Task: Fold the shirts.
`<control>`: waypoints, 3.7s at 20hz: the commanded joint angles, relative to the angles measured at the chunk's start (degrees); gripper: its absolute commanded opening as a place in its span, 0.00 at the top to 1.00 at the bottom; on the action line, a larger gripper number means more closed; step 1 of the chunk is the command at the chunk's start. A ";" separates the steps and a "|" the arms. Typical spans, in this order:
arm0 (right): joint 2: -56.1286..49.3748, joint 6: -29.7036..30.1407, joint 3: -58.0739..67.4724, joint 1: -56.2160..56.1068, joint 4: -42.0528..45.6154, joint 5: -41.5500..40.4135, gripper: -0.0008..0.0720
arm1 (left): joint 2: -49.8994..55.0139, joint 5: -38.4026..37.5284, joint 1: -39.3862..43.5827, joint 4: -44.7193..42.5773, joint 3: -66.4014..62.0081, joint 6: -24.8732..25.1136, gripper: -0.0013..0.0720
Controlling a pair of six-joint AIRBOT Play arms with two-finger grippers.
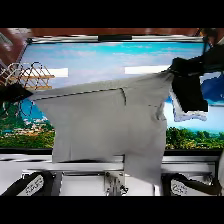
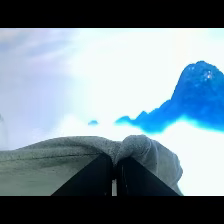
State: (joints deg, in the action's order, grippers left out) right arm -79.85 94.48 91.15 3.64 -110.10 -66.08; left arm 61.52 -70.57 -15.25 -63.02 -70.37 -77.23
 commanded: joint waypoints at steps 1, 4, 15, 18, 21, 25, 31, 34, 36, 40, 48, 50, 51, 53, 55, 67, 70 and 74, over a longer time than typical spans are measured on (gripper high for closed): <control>-12.74 0.09 -1.95 -0.76 -6.16 22.05 0.89 | 20.24 11.78 5.86 0.00 -6.08 2.45 0.93; -18.27 0.11 -1.95 -2.29 -5.95 37.11 0.89 | 35.58 18.10 10.43 0.02 -21.03 2.56 0.93; -22.71 0.11 -1.95 -2.99 -0.22 38.36 0.89 | 49.72 17.16 10.73 0.17 -34.34 -3.04 0.93; -18.62 0.09 -1.95 -2.64 2.91 25.44 0.89 | 49.09 1.07 10.32 -0.50 -34.42 -2.93 0.93; -15.50 -1.60 -1.95 -2.29 10.23 6.97 0.89 | 49.09 -11.78 9.53 -1.40 -34.42 -2.99 0.93; -16.09 -3.23 -2.03 -2.32 14.82 -9.25 0.89 | 49.11 -20.11 9.22 -2.23 -34.38 -3.04 0.93; -19.93 -6.88 -2.01 -2.34 14.36 -10.29 0.89 | 50.45 -21.66 9.33 -6.47 -34.25 -5.60 0.93; -21.22 -7.04 -2.01 -2.34 14.14 -10.38 0.89 | 50.47 -22.10 9.62 -6.45 -34.25 -5.62 0.93; -21.22 -7.02 -2.01 -2.32 14.75 -9.84 0.89 | 50.47 -22.53 9.57 -6.49 -33.48 -6.93 0.93; -21.18 -6.75 -1.86 -2.32 13.20 -9.75 0.58 | 50.49 -22.93 9.92 -6.05 -30.51 -8.13 0.53; -9.55 1.88 0.02 8.11 18.88 -27.15 0.26 | 35.43 -31.19 2.82 -8.17 -23.30 -5.44 0.16; -4.46 2.40 -7.08 16.46 11.45 -26.64 0.26 | 25.77 -25.18 -2.34 -8.28 -6.08 -5.09 0.16; -2.12 3.19 -10.82 20.09 8.90 -26.08 0.26 | 20.68 -20.61 -5.11 -7.61 4.04 -3.78 0.16; 1.46 3.85 -16.28 25.00 6.23 -23.56 0.26 | 13.68 -13.46 -10.10 -4.22 20.02 -0.24 0.16; 2.60 4.55 -17.97 27.02 5.49 -22.45 0.26 | 11.13 -8.00 -12.85 -0.44 28.89 3.02 0.16; 2.56 4.59 -17.97 24.74 3.76 -20.48 0.26 | 15.04 4.00 -4.94 10.25 32.72 6.08 0.40; 2.38 4.55 -18.05 24.74 5.57 -21.20 0.26 | 18.08 3.80 -3.43 14.08 32.70 5.44 0.65; 2.38 4.61 -25.11 24.72 9.81 -24.96 0.26 | 18.34 0.17 -3.32 14.60 31.87 9.14 0.93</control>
State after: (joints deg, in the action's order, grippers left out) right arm -77.52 99.07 70.26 28.45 -102.19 -88.88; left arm 79.26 -67.75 -18.96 -50.04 -37.98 -70.46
